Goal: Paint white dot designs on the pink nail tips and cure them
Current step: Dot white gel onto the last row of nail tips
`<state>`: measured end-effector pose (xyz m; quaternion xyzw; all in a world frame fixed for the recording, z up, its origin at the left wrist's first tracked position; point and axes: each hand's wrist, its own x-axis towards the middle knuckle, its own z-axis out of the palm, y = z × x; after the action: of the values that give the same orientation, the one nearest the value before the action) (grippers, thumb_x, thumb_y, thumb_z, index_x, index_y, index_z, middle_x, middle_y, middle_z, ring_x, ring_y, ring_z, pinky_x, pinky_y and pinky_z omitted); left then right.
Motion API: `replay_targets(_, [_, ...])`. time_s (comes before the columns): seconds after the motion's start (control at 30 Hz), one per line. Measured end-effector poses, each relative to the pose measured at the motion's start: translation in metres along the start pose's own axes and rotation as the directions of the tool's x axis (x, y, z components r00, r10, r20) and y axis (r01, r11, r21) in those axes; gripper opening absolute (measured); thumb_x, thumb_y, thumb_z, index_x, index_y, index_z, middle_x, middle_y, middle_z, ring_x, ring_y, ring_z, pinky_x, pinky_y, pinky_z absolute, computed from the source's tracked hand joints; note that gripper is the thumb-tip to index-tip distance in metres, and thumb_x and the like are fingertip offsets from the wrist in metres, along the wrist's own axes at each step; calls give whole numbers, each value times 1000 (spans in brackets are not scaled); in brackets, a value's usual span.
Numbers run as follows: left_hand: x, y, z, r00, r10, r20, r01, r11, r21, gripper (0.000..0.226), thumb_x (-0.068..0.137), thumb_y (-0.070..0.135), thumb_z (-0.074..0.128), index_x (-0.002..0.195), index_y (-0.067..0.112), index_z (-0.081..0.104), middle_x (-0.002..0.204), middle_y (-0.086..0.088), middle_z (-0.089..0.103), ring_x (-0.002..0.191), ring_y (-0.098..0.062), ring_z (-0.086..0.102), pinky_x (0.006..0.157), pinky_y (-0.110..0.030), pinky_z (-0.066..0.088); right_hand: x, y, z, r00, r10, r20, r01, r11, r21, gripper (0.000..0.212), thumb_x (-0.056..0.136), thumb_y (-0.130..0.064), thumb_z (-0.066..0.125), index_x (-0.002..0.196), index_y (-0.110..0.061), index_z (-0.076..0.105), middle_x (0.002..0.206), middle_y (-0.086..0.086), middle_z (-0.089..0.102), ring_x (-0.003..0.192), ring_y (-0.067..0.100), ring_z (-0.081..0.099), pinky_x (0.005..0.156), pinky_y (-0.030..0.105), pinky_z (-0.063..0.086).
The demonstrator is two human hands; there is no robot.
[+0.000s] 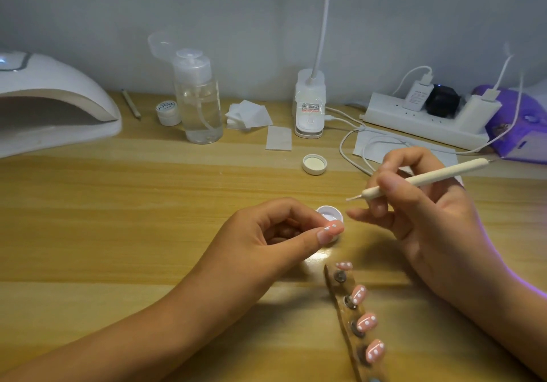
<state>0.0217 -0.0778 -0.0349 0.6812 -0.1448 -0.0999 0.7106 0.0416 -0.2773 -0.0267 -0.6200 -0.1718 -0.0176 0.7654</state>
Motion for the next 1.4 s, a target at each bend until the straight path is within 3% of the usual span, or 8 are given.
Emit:
replay_targets(0.1, [0,1,-1,1000,-12,-18,12,1000,-9,19,74,38,76,82,21,74,72,12,69,69,1,60,64,-11,46,3,-1,-3,992,-50,-117,26,980,-200,13,76,-33,76,85,-29,68,80,-8,65,75,7,60,75,19,52])
replay_targets(0.23, [2,1,-3,997,-3,-79,-2,998,-66,16,75,36,72,83,23,74,70,10,64,66,-1,57,63,-11,46,1,-1,1,987,-75,-143,17,928,-373,19,78,-29,65,95,-24,72,91,-7,73,80,0,63,73,15,51])
replay_targets(0.4, [4,-1,-6,994,1,-111,-10,996,-87,13,77,37,70,86,27,74,72,10,65,69,0,59,64,-11,47,-2,-1,5,992,-101,-69,62,899,-434,17,84,-26,58,96,-16,67,84,2,68,76,6,63,72,16,50])
replay_targets(0.63, [5,-4,-9,991,0,-136,-12,996,-88,14,79,36,67,90,31,74,74,11,66,70,0,60,65,-12,48,-2,5,4,999,-30,42,48,849,-527,5,88,-22,62,90,-21,67,84,-9,65,77,6,59,67,11,45])
replay_targets(0.93, [4,-4,-8,989,-7,-149,-7,996,-90,16,78,38,68,91,31,74,77,13,68,73,2,61,66,-11,48,-2,6,5,994,-32,103,86,805,-587,8,85,-21,60,88,-21,67,88,-2,64,77,28,55,69,40,48])
replay_targets(1.17, [2,1,-5,992,-10,-124,-3,995,-102,21,67,39,79,84,28,75,74,12,69,68,4,61,63,-9,47,-4,2,5,993,-116,-15,98,890,-446,3,85,-22,64,87,-21,66,84,-4,67,78,9,62,71,17,50])
replay_targets(1.27, [2,1,-3,996,-3,-92,-6,995,-99,14,68,35,72,80,29,75,72,13,69,67,3,60,62,-10,46,-4,1,3,993,-100,-67,76,953,-294,3,79,-26,69,81,-27,67,77,-2,67,79,11,66,77,23,54])
replay_targets(1.4, [2,-1,-3,999,4,-36,-7,998,-67,13,72,35,80,80,27,74,77,9,71,72,0,63,67,-11,47,-1,1,3,995,-10,-99,11,1000,11,17,81,-11,59,77,-23,70,72,0,66,70,11,67,80,35,57])
